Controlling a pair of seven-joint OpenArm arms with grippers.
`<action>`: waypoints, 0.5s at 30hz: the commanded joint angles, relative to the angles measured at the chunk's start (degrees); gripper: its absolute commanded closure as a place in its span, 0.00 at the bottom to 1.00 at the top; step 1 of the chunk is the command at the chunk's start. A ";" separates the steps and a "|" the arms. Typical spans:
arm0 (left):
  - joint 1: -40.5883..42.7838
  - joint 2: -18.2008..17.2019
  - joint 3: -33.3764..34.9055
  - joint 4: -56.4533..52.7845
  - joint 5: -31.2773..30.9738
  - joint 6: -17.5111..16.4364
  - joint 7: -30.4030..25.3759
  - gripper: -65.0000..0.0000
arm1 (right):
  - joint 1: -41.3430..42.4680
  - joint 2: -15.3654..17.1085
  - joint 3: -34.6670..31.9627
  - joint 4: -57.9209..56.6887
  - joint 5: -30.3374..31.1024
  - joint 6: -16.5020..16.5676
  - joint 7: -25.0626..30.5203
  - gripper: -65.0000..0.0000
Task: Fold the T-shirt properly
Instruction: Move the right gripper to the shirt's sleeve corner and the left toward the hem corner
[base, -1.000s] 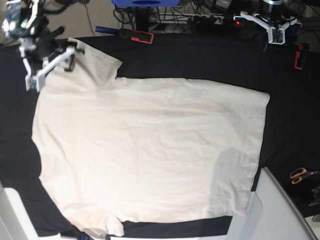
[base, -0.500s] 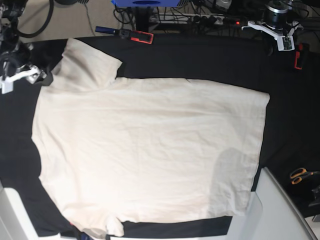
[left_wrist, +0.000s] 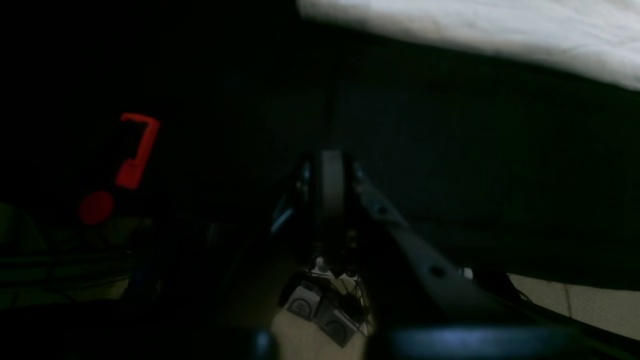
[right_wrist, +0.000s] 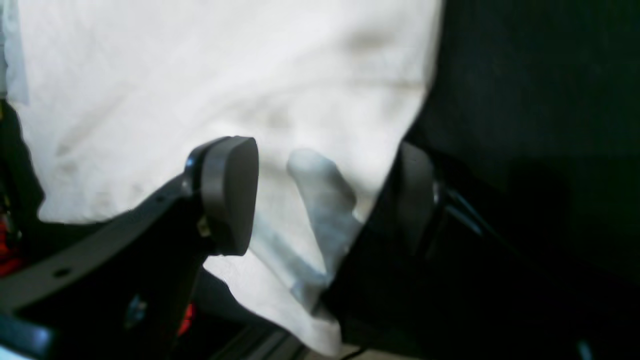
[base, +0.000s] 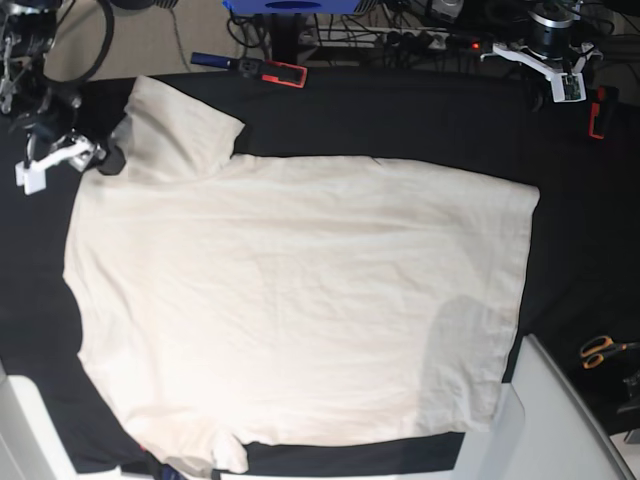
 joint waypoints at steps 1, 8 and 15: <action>0.63 -0.59 -0.39 0.73 -0.23 0.13 -1.26 0.94 | 0.08 1.82 0.21 -0.14 0.56 0.58 0.54 0.40; -0.25 -0.42 -0.39 -0.07 -0.32 0.13 -1.26 0.93 | 2.72 2.35 0.21 -5.68 0.56 4.18 0.45 0.46; -1.92 -0.24 -0.39 -3.06 -0.41 0.13 -1.26 0.93 | 5.18 2.35 0.38 -11.92 0.56 5.41 0.28 0.86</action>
